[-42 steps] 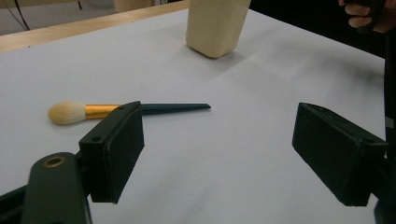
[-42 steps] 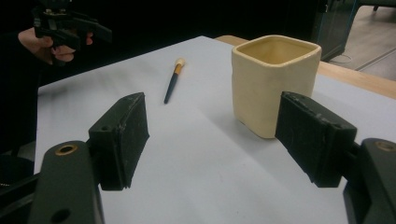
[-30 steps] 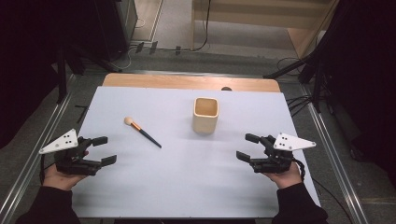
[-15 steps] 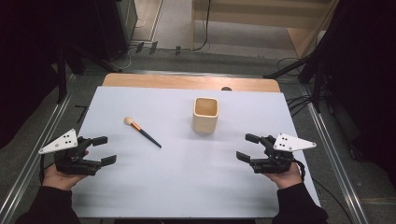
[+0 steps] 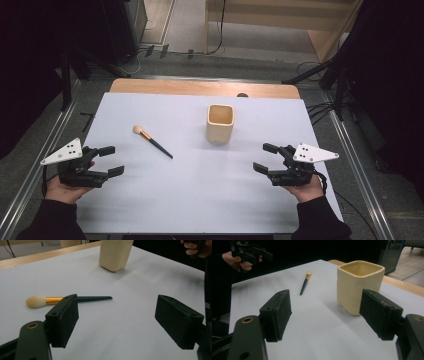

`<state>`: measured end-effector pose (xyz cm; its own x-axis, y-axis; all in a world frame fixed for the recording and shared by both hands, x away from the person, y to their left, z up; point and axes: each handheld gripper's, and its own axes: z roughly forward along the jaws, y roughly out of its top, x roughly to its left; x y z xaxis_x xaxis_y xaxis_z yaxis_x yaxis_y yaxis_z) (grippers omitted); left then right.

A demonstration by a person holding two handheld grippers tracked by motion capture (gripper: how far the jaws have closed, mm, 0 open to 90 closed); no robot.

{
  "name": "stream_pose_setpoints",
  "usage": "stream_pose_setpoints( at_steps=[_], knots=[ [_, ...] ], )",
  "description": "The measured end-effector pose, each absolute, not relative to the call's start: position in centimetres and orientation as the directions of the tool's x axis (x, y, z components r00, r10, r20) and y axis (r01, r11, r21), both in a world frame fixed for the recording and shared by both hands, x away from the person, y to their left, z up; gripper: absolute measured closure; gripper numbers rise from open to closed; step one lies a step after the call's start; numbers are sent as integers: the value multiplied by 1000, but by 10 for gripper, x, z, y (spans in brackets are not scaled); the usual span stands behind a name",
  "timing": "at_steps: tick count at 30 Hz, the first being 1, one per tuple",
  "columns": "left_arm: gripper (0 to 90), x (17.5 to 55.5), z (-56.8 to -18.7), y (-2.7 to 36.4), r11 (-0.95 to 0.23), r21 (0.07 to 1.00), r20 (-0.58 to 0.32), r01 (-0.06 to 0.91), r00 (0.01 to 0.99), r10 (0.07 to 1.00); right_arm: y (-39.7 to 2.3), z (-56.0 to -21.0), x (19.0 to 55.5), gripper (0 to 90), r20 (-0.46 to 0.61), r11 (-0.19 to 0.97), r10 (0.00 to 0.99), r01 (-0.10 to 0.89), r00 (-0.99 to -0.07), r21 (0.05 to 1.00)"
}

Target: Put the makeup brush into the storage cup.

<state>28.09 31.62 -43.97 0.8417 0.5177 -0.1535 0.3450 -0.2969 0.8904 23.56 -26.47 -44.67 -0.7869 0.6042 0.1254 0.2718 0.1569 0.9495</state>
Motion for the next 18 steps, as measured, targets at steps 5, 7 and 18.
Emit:
stream_pose_setpoints(
  at_steps=[5, 7, 18],
  knots=[
    [201, 281, -440, 317, -296, 892, -151, 342, 841, 520, -265, -447, 235, 266, 122, 158, 604, 268, -787, 951],
    [201, 281, -439, 317, -296, 892, -149, 341, 840, 521, -265, -446, 235, 267, 122, 157, 606, 268, -786, 951],
    [201, 282, -438, 318, -287, 896, -149, 340, 837, 527, -265, -446, 235, 267, 118, 156, 606, 263, -786, 952]
  ],
)
